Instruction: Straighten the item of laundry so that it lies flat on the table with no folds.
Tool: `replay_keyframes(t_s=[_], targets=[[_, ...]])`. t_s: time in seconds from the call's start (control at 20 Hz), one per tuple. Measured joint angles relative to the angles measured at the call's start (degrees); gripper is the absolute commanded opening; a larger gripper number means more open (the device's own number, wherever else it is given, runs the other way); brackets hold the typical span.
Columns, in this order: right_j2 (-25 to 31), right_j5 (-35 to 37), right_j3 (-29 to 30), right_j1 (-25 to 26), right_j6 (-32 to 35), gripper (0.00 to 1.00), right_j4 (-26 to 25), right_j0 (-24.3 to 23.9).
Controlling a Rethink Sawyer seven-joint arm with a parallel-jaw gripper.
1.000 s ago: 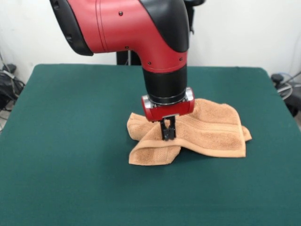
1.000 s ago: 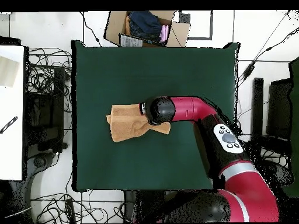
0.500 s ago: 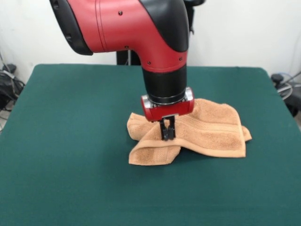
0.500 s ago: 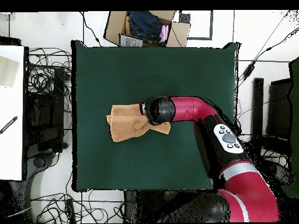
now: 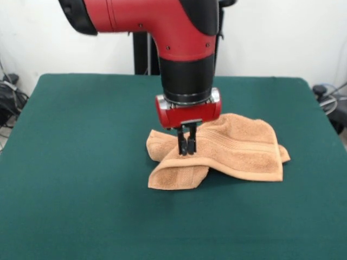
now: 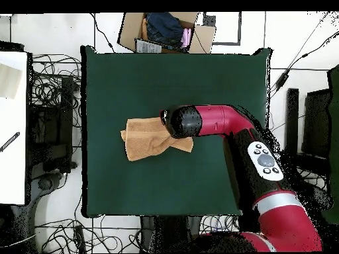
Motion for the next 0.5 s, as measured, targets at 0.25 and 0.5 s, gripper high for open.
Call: replay_keyframes(t_s=[0.25,0.5], targets=[[0.0,0.0,0.2,-3.2,0.0,0.0,0.0,0.0],[0.0,0.0,0.7,-5.3,0.0,0.0,0.0,0.0]])
